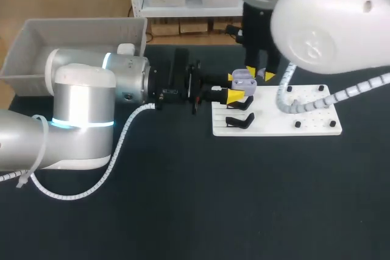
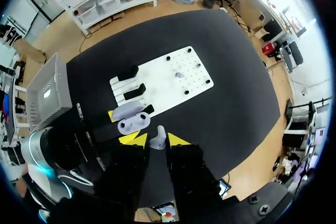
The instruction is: Pick up each earbud case from the left stands, insert the matching earbuds, close the lid, and place the case in the box.
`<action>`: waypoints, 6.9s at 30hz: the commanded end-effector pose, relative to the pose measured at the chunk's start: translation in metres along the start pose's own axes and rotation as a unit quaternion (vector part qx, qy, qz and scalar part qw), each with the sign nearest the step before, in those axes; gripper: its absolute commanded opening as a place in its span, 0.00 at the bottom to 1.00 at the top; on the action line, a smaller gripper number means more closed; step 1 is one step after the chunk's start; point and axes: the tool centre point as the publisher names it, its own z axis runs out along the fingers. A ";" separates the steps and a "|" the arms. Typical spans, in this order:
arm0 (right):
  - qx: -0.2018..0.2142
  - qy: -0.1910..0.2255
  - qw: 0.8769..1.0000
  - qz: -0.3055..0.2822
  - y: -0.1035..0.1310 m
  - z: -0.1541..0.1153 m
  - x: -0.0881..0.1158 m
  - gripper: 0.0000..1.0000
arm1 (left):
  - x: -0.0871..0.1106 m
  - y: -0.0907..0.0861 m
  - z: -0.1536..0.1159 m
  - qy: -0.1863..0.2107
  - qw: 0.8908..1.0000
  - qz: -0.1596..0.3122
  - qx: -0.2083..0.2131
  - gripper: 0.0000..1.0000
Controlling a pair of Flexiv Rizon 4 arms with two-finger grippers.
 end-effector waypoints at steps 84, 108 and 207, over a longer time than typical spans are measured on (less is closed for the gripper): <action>0.002 0.079 0.996 0.045 0.021 0.031 -0.008 0.00 | 0.000 0.000 0.001 0.000 1.000 0.000 -0.001 0.00; -0.052 0.050 0.997 0.019 0.008 0.012 0.010 0.73 | 0.000 0.000 0.001 0.000 1.000 0.000 -0.001 0.00; -0.134 0.033 0.974 -0.180 -0.069 0.196 -0.103 0.40 | 0.000 0.000 0.001 0.000 1.000 0.000 -0.001 0.00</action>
